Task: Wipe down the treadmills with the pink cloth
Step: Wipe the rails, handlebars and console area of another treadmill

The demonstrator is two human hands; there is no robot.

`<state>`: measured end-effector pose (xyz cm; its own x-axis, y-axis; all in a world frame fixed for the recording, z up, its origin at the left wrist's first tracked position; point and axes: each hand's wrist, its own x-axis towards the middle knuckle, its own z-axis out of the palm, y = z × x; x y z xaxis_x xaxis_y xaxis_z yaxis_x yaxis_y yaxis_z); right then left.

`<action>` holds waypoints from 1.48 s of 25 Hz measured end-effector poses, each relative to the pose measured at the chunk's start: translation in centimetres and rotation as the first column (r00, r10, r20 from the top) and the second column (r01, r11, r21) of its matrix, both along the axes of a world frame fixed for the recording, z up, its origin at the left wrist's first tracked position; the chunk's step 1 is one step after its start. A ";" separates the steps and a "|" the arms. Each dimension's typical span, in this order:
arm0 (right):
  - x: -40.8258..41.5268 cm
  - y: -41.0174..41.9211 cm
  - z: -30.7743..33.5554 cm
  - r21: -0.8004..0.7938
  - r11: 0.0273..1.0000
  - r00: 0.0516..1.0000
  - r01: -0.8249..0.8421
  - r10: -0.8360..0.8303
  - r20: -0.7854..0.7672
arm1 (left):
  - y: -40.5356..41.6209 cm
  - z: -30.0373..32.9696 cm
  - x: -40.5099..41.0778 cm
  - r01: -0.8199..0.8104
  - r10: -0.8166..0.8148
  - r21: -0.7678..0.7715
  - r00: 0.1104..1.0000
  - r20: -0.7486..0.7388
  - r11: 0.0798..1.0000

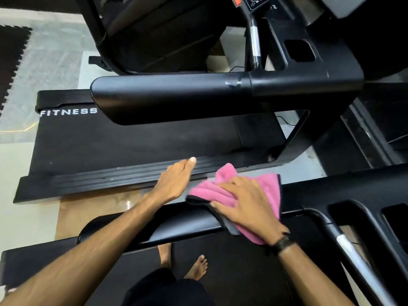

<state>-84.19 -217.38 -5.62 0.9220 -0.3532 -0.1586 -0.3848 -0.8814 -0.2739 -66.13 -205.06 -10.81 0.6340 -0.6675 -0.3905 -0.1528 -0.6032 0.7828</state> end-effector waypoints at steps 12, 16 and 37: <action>7.9 3.3 -1.3 -0.070 0.997 0.944 0.036 -0.057 -0.326 | 0.7 -0.7 2.3 0.117 -0.118 0.034 0.992 0.045 0.993; 1.7 0.5 2.0 -0.009 0.980 0.969 0.199 -0.198 -0.147 | 3.4 0.2 1.1 0.268 -0.274 0.086 0.959 0.071 0.960; -0.3 -9.4 -0.9 -0.384 0.884 0.883 0.266 -0.383 -0.270 | -2.3 3.4 -4.8 0.345 -0.357 0.191 0.934 0.032 0.919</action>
